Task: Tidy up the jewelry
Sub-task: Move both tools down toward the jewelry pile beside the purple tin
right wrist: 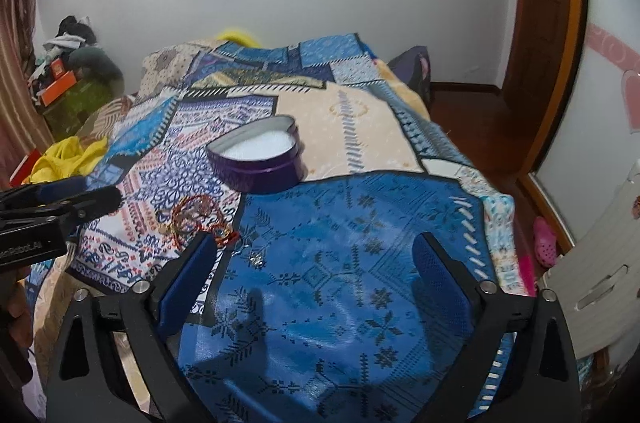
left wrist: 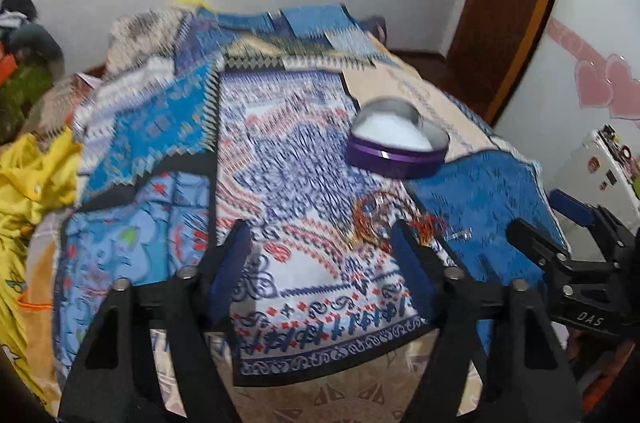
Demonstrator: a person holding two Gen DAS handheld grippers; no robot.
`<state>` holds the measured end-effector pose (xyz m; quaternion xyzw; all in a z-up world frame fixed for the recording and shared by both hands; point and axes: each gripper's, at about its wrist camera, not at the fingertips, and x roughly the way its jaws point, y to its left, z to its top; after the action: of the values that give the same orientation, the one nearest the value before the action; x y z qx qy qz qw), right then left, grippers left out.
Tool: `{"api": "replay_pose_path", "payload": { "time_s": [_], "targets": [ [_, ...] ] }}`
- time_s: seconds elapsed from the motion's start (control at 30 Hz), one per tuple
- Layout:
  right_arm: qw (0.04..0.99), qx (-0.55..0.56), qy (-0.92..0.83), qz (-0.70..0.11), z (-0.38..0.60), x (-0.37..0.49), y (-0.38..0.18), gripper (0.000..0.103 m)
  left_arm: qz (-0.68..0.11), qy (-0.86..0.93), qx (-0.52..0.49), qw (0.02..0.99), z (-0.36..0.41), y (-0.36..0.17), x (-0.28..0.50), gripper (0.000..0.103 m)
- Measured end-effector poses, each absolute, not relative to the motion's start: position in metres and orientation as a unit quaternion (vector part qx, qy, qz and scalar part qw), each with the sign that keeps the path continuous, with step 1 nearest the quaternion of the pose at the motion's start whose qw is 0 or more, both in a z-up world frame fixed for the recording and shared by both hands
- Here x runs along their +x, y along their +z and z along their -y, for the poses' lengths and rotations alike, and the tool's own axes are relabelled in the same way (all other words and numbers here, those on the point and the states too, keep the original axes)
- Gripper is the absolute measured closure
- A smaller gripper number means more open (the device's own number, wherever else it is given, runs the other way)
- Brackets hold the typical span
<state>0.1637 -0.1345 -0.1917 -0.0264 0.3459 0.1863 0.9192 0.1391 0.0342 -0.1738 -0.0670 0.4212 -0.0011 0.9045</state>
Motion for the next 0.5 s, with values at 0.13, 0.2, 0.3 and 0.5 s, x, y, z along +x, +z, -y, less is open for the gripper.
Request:
{"api": "replay_pose_path", "payload": {
  "time_s": [0.13,0.2,0.3,0.5],
  "targets": [
    [0.912,-0.034,0.205,-0.354,0.127,0.167,-0.198,0.021,-0.447,-0.027,-0.078,0.891,-0.033,-0.184,0.146,0.046],
    [0.908,-0.039,0.215,-0.358,0.124,0.168,-0.201,0.029,-0.449,-0.036,-0.070,0.890,-0.028,-0.185,0.147,0.047],
    [0.899,-0.046,0.236,-0.366,0.117,0.169,-0.205,0.040,-0.448,-0.049,-0.064,0.890,-0.021,-0.185,0.147,0.048],
    [0.887,-0.054,0.257,-0.380,0.108,0.173,-0.214,0.058,-0.459,-0.064,-0.036,0.886,-0.010,-0.192,0.153,0.063]
  ]
}}
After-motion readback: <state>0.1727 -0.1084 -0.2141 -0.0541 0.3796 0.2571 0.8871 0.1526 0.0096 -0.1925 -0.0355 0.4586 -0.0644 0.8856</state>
